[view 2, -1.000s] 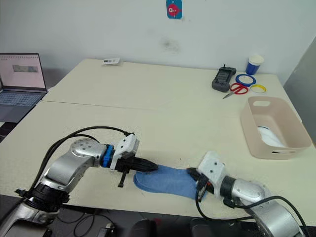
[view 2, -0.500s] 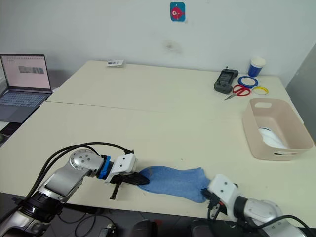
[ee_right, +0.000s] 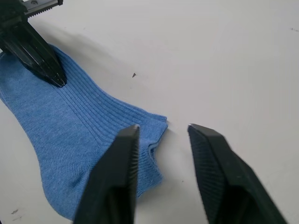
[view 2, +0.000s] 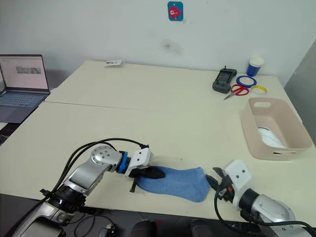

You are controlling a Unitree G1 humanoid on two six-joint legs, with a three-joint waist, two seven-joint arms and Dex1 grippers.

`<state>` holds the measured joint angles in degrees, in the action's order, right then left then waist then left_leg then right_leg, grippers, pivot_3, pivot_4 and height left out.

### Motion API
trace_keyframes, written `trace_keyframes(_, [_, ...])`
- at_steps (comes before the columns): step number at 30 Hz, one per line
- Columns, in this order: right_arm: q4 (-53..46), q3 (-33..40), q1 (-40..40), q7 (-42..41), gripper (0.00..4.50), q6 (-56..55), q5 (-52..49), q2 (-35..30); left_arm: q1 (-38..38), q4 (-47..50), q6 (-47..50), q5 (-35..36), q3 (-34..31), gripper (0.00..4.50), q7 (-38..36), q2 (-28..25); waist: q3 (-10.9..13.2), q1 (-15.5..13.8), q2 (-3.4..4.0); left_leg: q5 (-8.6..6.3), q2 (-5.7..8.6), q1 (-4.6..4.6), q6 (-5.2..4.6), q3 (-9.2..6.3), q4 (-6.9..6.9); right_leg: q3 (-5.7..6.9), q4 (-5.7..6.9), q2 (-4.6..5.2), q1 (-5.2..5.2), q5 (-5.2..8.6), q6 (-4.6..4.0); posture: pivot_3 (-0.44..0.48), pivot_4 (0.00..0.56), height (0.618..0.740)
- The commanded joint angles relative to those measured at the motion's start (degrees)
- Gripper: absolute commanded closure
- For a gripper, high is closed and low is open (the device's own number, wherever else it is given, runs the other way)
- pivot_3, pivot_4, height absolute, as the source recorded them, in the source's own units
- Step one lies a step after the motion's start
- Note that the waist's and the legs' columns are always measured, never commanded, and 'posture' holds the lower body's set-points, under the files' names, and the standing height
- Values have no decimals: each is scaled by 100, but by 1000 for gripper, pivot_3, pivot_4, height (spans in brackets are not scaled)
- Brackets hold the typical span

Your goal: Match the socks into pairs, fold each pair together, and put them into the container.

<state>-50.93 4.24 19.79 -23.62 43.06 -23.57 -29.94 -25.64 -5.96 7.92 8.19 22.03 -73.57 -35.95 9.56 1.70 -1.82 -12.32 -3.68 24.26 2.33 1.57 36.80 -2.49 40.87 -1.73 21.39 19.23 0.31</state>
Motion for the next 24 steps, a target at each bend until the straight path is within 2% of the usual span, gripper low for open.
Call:
trace_keyframes(1, [31,-237,101,296,1361,-193,254,201,33,-278,-81,-321,105,4500,74,-16,-6,6,4,0,0,-3,0,3,0,-3,0,1,-1,0,0,0,150,725])
trace_keyframes(3, [157,-473,141,483,653,-201,359,421,94,-177,-39,-277,89,4500,42,-40,-12,10,6,0,-1,-7,0,4,-2,-4,0,2,-3,0,0,0,150,725])
trace_keyframes(9, [644,-1042,74,911,653,-117,846,721,270,-9,24,-247,46,4500,73,-94,-23,15,17,0,-2,-12,-1,8,-5,-9,0,2,-3,0,0,0,150,725])
trace_keyframes(12, [644,-1251,-10,850,1241,-46,869,706,314,19,51,-240,-21,4500,170,-72,-26,21,17,-1,-3,-16,-1,8,-7,-9,0,1,-4,0,0,0,150,725])
trace_keyframes(17, [522,-1577,-68,773,3072,83,948,569,362,58,110,-178,-130,4500,253,-57,-28,21,17,-1,-6,-18,-1,7,-10,-9,0,0,-4,0,-1,0,150,725])
trace_keyframes(21, [523,-1426,-128,814,4453,53,913,557,400,147,146,-109,-178,4500,271,-27,-29,23,16,-1,-4,-20,-1,9,-11,-10,0,-1,-5,1,-1,0,150,725])
trace_keyframes(24, [516,-934,-128,685,4453,46,782,437,354,321,356,4,-185,4500,348,138,-28,15,16,-1,-4,-19,-1,9,-11,-10,0,0,-5,1,-1,0,150,725])
